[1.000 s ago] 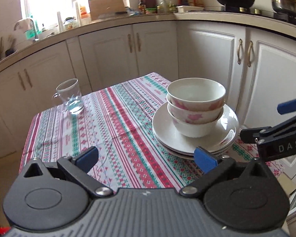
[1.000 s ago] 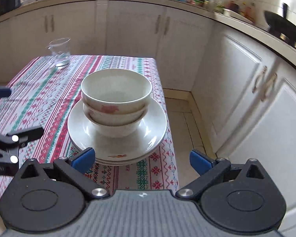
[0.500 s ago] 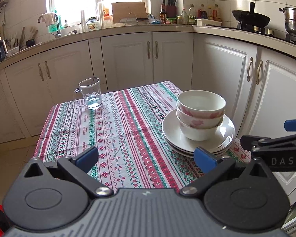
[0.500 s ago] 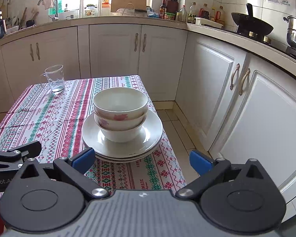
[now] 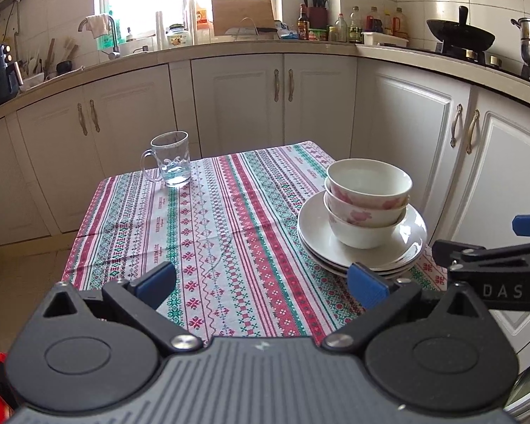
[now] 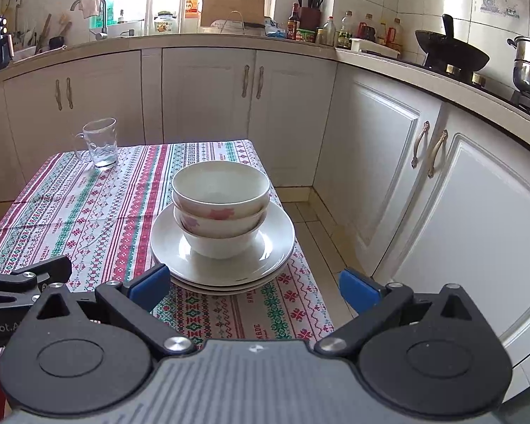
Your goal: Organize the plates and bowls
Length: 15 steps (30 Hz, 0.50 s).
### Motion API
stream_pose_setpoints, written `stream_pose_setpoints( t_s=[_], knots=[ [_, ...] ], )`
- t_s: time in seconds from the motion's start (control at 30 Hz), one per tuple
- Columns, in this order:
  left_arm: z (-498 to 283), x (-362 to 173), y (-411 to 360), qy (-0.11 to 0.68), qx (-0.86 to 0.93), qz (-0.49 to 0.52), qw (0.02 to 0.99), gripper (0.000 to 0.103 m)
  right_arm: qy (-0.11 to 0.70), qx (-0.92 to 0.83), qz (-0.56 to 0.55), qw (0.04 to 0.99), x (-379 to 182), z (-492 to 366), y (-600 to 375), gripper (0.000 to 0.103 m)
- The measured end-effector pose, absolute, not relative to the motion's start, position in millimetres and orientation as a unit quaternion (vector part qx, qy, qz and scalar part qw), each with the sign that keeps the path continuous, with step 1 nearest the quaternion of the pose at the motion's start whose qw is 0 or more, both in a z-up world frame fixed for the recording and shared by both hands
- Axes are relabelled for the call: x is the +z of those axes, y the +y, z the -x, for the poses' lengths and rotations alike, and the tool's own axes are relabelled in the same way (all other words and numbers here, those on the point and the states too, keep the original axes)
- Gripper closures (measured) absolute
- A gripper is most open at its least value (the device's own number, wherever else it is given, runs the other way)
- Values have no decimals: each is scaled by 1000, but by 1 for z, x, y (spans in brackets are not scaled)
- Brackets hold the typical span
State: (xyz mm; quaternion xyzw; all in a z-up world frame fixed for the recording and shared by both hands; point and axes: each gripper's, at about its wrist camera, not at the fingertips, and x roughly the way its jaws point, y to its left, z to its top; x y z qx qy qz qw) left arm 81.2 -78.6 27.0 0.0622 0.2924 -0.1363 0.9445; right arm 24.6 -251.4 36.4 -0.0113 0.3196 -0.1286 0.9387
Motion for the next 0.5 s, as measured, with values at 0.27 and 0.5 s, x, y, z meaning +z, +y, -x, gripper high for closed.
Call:
stream_pose_setpoints(
  t_s=[0.27, 0.5],
  knots=[
    [-81, 27, -78, 294, -133, -61, 945, 1, 318, -129, 13, 939, 38, -24, -251, 0],
    [-80, 28, -78, 293, -132, -60, 945, 1, 317, -130, 14, 939, 38, -24, -251, 0]
  ],
)
